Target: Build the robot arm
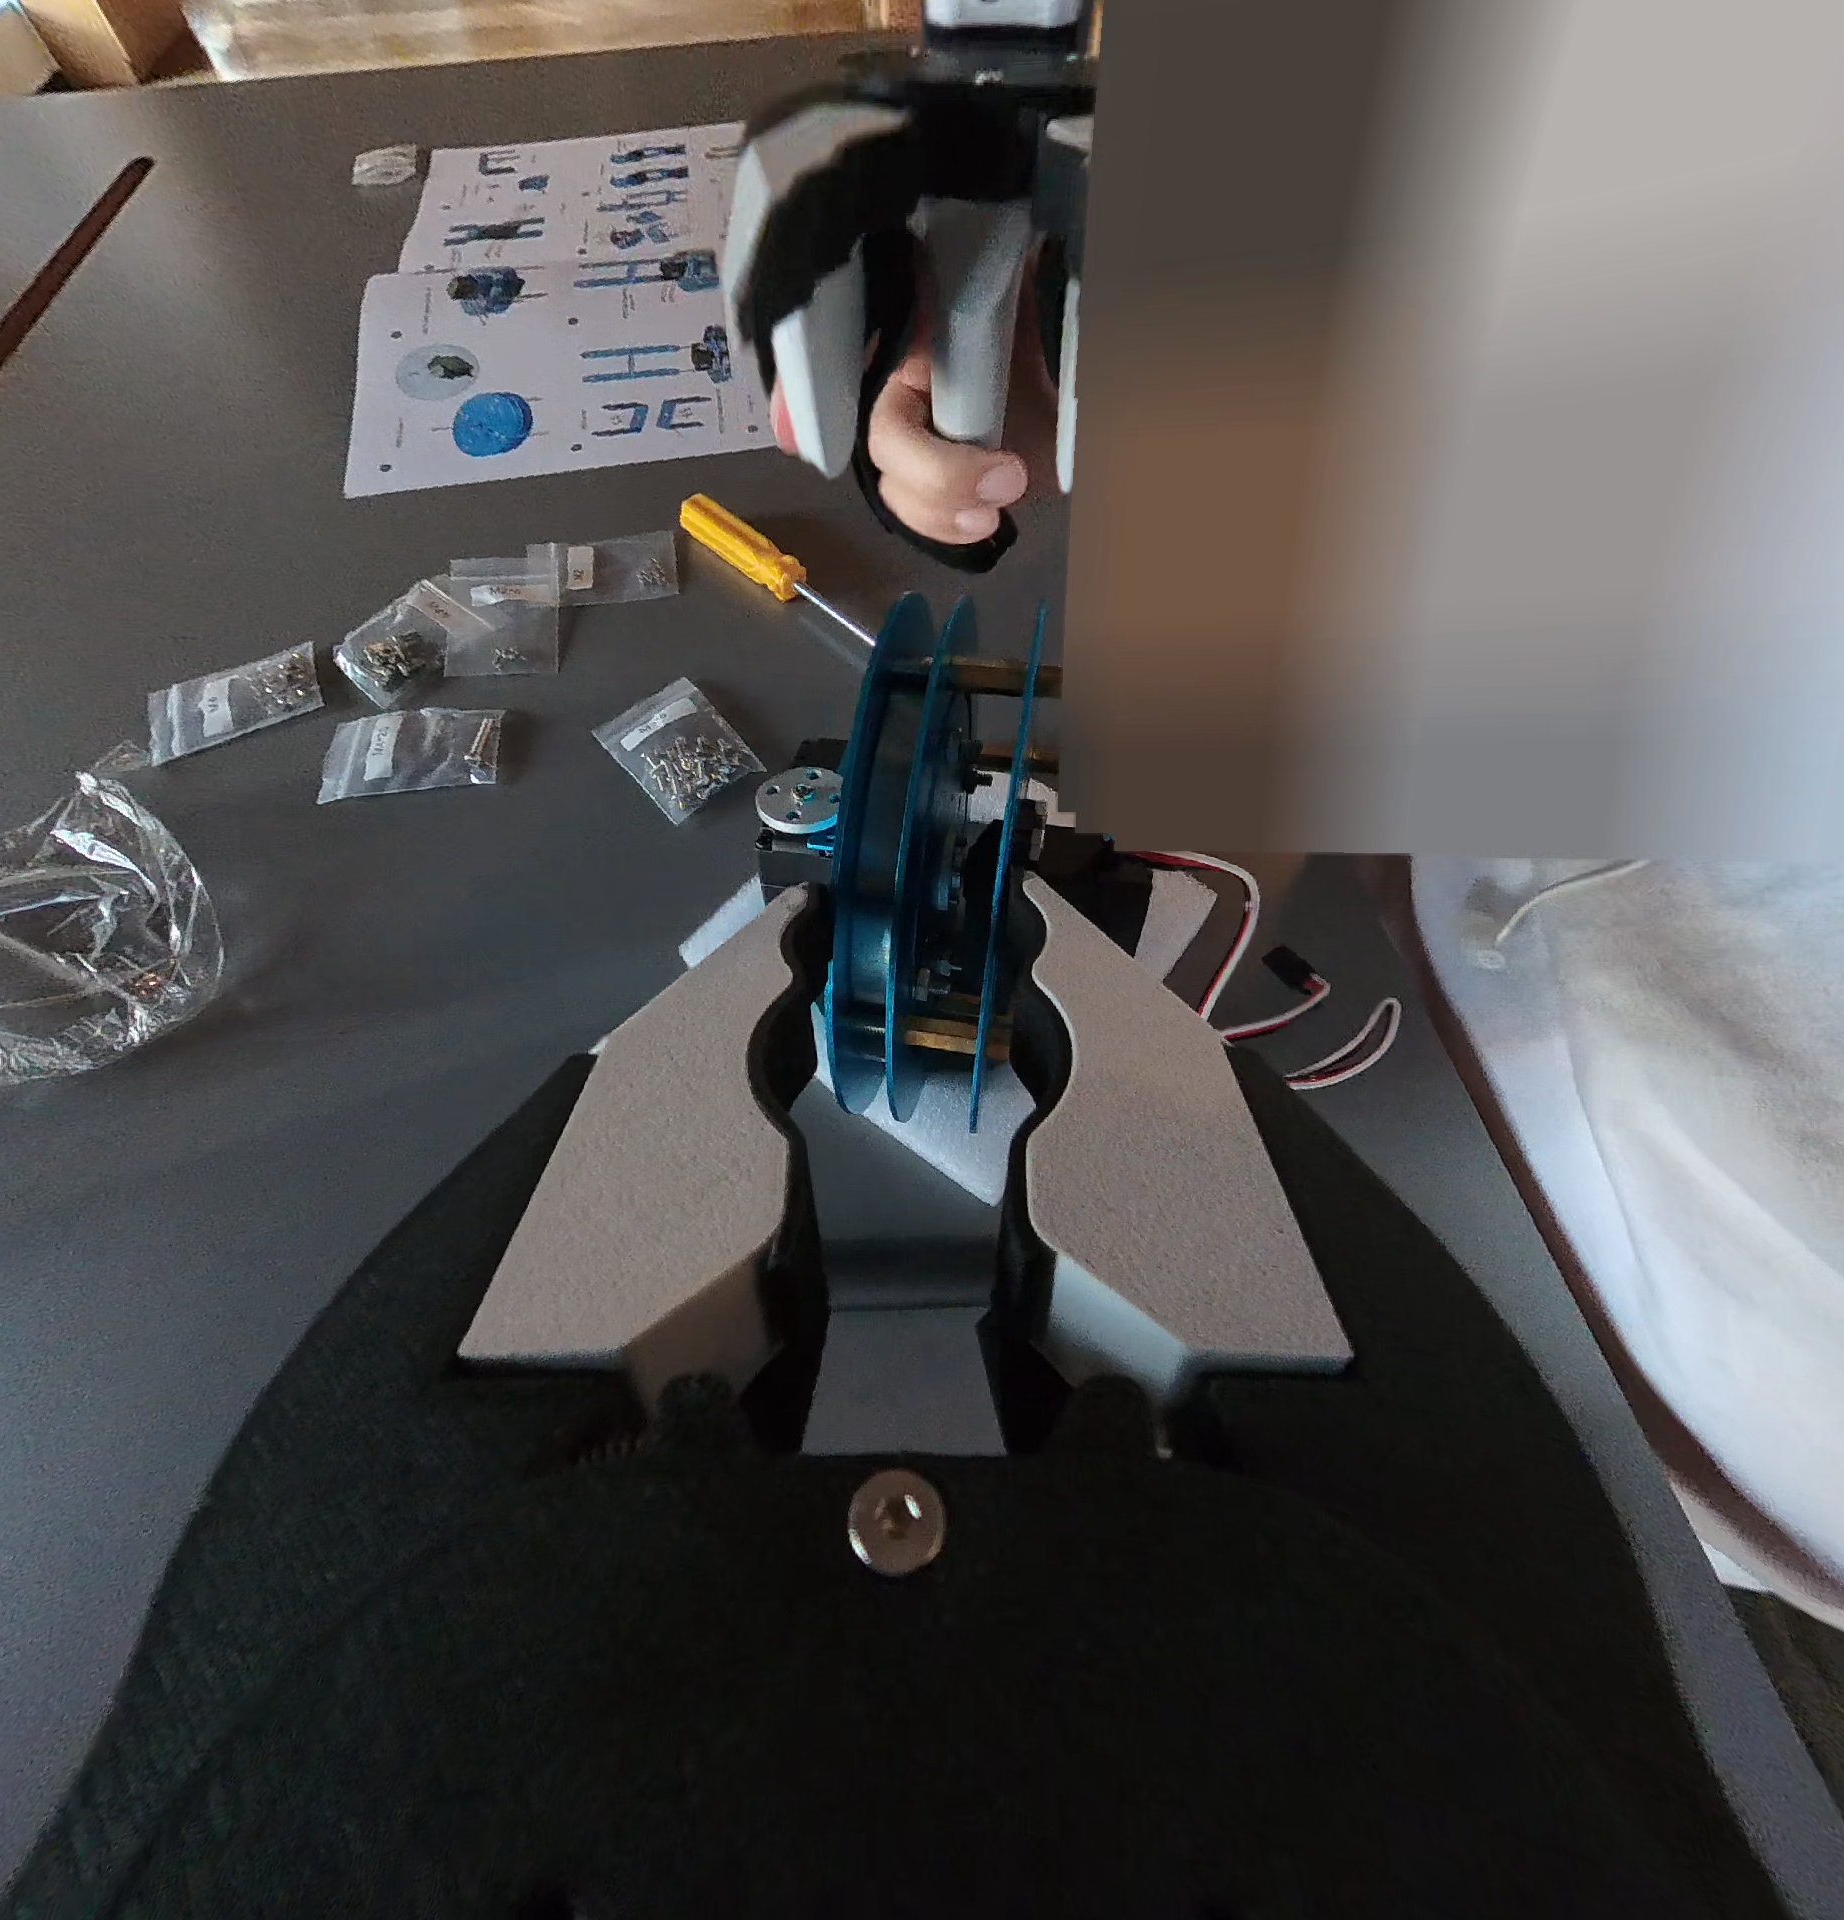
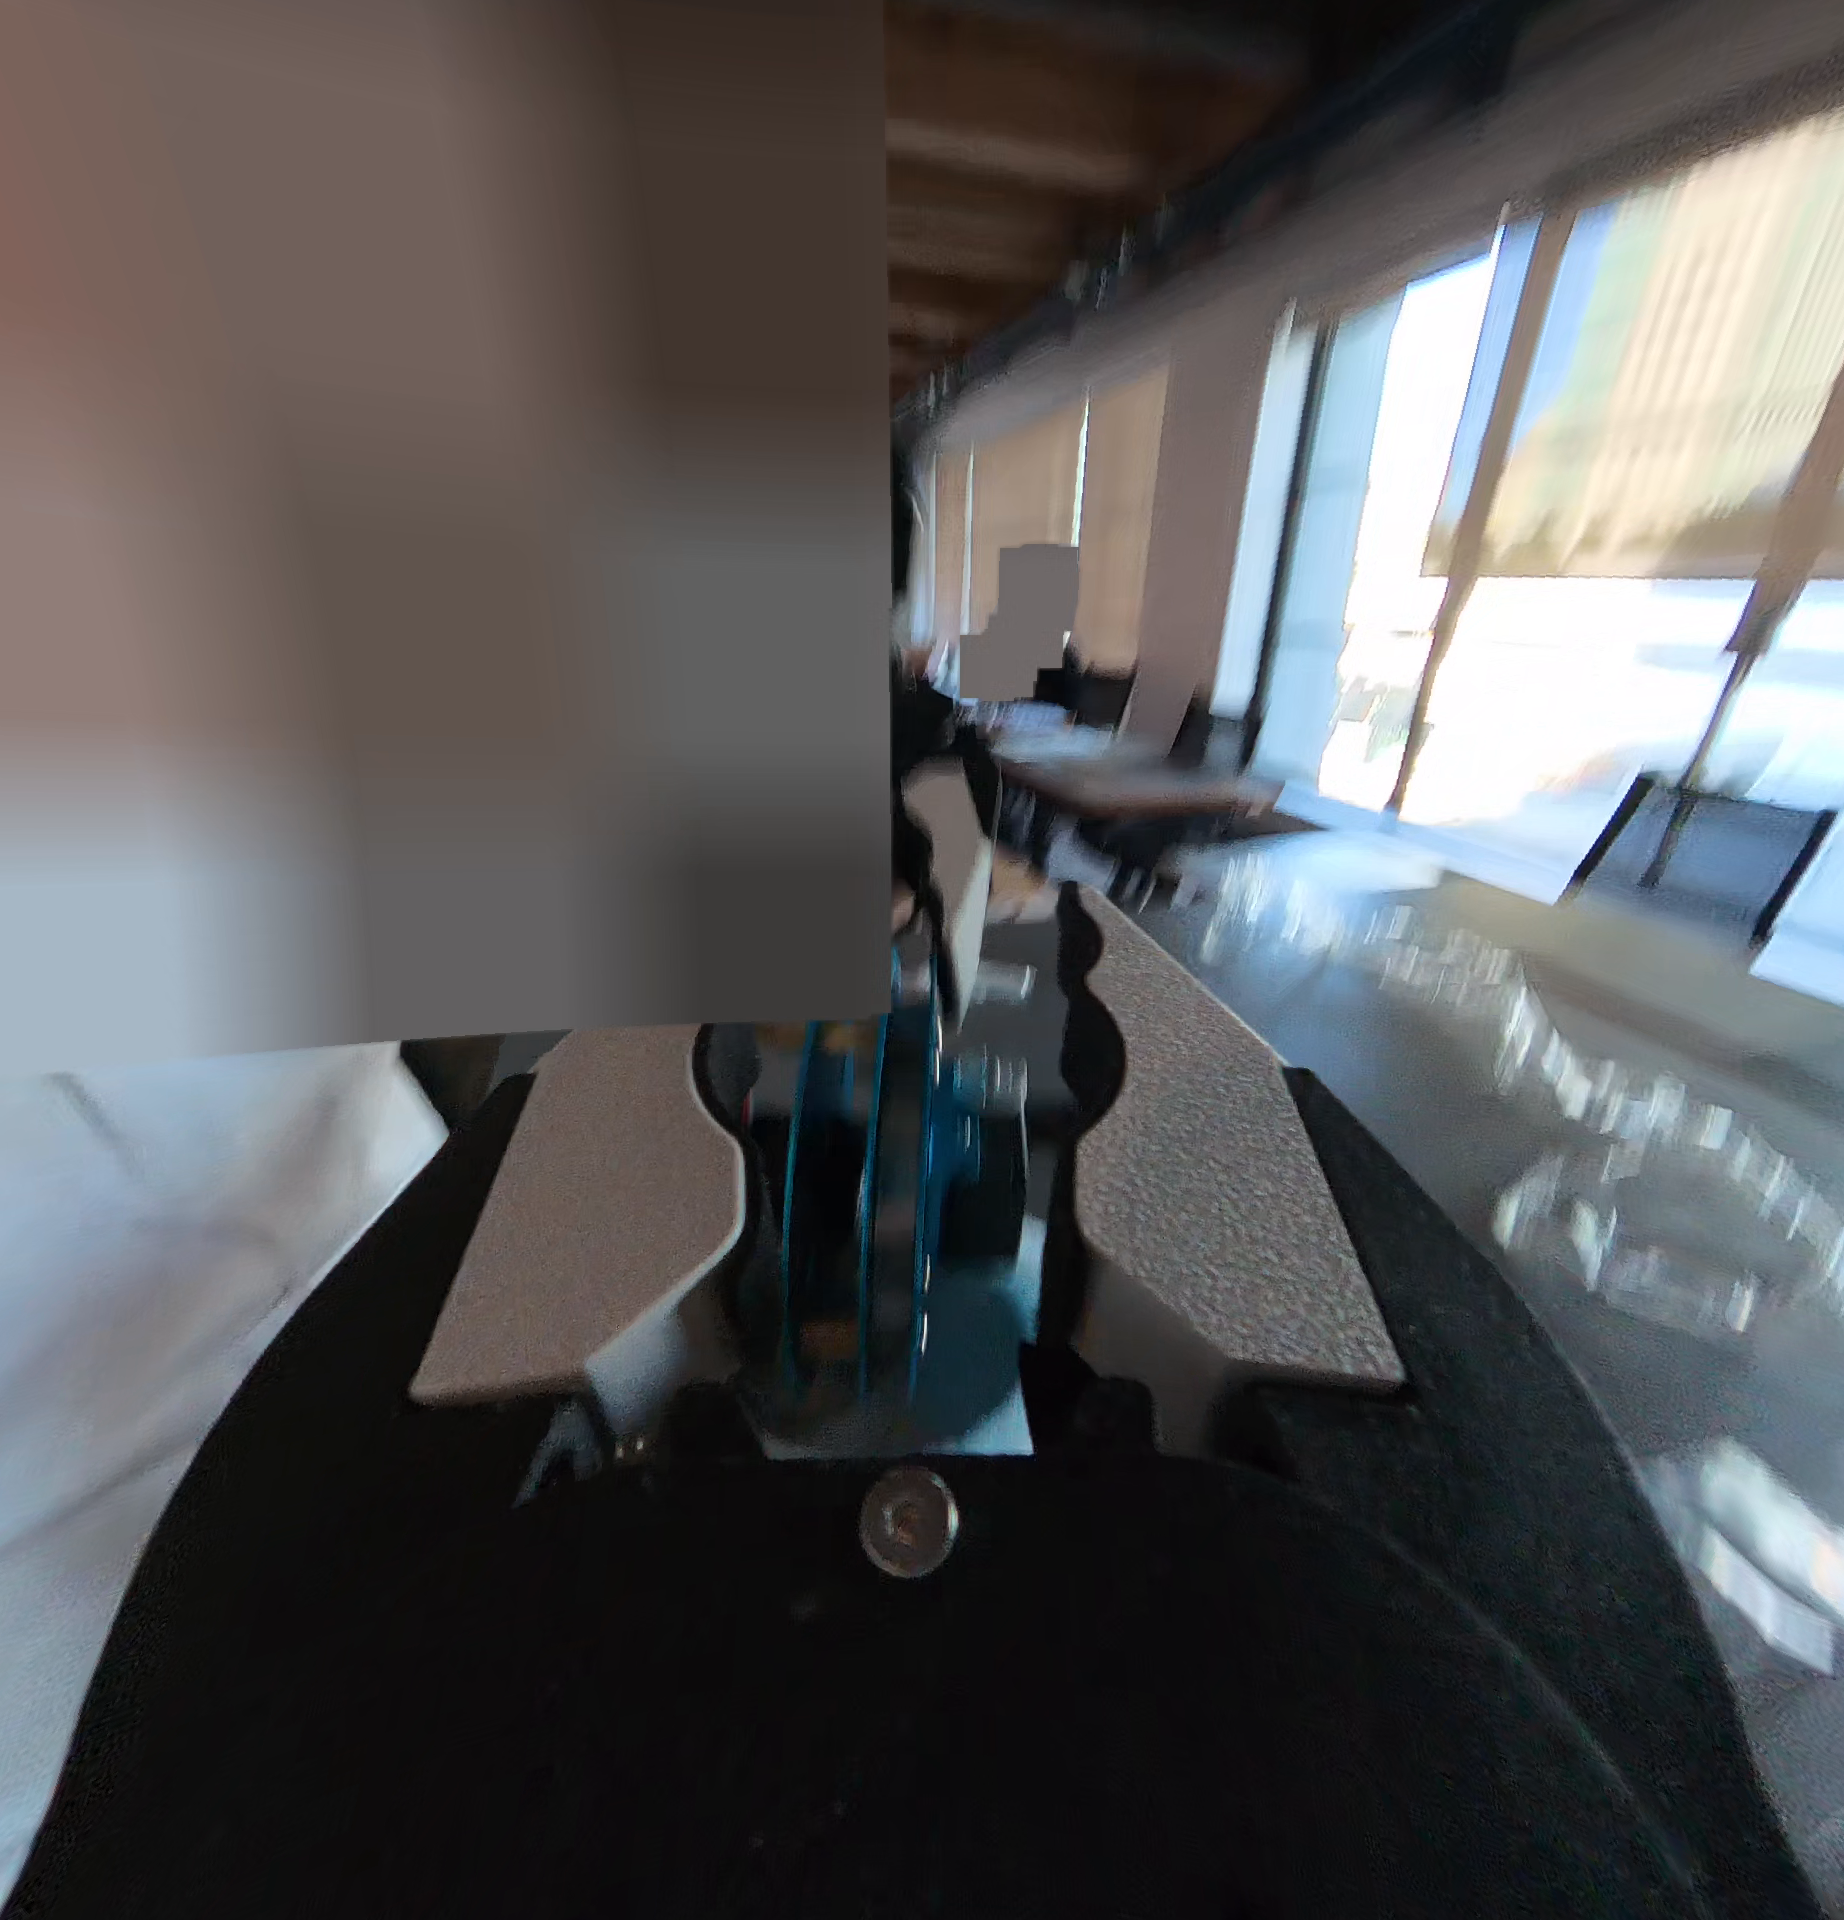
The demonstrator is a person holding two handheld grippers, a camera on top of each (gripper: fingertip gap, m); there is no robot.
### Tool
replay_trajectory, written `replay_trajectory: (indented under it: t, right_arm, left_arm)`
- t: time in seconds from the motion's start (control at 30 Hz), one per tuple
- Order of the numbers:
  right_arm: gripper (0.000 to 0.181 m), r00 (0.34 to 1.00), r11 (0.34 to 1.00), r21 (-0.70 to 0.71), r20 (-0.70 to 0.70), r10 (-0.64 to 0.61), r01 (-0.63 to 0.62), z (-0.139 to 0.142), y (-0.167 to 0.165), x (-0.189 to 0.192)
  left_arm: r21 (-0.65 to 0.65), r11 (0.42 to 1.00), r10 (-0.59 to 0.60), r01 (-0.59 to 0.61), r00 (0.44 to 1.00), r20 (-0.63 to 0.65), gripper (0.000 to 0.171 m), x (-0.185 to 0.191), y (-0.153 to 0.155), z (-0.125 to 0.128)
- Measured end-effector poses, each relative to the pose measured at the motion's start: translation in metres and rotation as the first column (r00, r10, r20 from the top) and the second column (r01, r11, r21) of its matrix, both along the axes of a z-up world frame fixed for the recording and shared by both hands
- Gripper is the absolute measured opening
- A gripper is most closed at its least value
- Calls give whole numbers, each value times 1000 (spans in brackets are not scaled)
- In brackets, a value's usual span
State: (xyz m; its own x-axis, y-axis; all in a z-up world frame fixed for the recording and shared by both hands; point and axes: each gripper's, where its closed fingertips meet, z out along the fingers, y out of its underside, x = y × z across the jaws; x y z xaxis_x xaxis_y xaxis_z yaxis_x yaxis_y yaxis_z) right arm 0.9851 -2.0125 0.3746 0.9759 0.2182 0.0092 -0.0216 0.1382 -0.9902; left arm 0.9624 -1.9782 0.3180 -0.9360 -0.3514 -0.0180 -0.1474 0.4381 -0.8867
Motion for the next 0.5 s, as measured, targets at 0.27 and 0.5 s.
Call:
replay_trajectory:
  t: [0.27,0.5]
  right_arm:
    - [59,991,938,-333,51,123,-99,-74,9,-10]
    - [33,971,896,-443,205,124,-21,-93,16,-10]
  left_arm:
    - [-27,998,60,-59,997,39,31,-3,2,1]
    - [-64,995,74,-75,997,-7,31,-6,6,-3]
